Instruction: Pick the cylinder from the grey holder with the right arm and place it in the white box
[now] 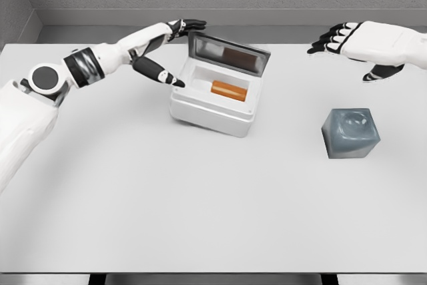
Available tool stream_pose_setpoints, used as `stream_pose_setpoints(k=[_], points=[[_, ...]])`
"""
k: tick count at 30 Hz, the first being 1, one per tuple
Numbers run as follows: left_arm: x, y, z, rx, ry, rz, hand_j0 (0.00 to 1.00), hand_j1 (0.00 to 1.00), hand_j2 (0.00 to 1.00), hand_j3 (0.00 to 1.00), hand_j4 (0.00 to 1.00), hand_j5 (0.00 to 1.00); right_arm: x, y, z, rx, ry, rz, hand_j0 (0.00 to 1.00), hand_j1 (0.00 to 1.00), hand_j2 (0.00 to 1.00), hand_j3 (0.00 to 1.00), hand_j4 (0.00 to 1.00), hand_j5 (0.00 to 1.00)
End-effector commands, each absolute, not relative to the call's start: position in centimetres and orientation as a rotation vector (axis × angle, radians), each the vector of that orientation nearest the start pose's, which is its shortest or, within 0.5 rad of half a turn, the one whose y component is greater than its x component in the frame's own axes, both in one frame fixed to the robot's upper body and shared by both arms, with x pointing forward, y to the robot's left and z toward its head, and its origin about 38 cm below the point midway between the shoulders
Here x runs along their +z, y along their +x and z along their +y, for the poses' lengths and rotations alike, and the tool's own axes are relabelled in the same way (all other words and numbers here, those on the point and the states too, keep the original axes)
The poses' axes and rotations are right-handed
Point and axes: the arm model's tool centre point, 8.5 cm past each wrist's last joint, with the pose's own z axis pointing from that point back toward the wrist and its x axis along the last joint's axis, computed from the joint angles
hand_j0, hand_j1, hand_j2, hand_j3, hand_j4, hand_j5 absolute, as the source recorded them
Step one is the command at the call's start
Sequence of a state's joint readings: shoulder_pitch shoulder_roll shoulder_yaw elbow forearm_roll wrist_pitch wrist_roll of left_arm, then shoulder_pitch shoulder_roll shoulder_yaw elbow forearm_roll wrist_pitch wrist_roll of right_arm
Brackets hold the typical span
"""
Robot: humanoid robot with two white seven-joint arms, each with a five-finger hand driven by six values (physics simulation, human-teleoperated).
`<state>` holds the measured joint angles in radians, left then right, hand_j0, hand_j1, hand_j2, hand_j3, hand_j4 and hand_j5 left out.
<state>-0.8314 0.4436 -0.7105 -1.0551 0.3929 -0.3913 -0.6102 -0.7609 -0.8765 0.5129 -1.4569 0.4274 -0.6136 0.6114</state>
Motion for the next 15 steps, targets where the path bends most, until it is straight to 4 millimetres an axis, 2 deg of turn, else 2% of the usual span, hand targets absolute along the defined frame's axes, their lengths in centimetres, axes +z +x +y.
stream_pose_setpoints(k=[1,2,3,5,6,9,12,15], points=[[22.4,50.5,20.9,-1.243,-0.394,-1.72,1.0,1.0,1.0,1.0,1.0,1.0,29.9,44.9,-33.2,2.131,-0.643,-1.386,1.0,1.0,1.0,1.0,1.0,1.0],[22.7,50.6,21.8,-1.224,-0.39,-1.722,1.0,1.0,1.0,1.0,1.0,1.0,28.7,44.8,-33.7,2.121,-0.616,-1.363,1.0,1.0,1.0,1.0,1.0,1.0],[22.8,50.6,22.5,-1.208,-0.384,-1.72,1.0,1.0,1.0,1.0,1.0,1.0,28.5,44.8,-33.8,2.119,-0.611,-1.359,1.0,1.0,1.0,1.0,1.0,1.0],[23.1,50.7,24.0,-1.175,-0.376,-1.719,1.0,1.0,1.0,1.0,1.0,1.0,29.2,44.9,-33.8,2.119,-0.629,-1.367,1.0,1.0,1.0,1.0,1.0,1.0],[23.2,50.7,24.6,-1.168,-0.366,-1.718,1.0,1.0,1.0,1.0,1.0,1.0,29.3,44.7,-34.5,2.12,-0.64,-1.344,1.0,1.0,1.0,1.0,1.0,1.0],[23.2,50.7,25.0,-1.164,-0.359,-1.712,1.0,1.0,1.0,1.0,1.0,1.0,29.6,44.5,-35.4,2.12,-0.657,-1.319,1.0,1.0,1.0,1.0,1.0,1.0],[22.8,50.7,28.3,-1.149,-0.284,-1.674,1.0,1.0,1.0,1.0,1.0,1.0,29.8,44.5,-35.3,2.121,-0.661,-1.325,1.0,1.0,1.0,1.0,1.0,1.0],[20.2,51.5,32.6,-1.063,-0.198,-1.618,1.0,1.0,1.0,1.0,1.0,1.0,29.7,44.5,-35.0,2.123,-0.658,-1.332,1.0,1.0,1.0,1.0,1.0,1.0]])
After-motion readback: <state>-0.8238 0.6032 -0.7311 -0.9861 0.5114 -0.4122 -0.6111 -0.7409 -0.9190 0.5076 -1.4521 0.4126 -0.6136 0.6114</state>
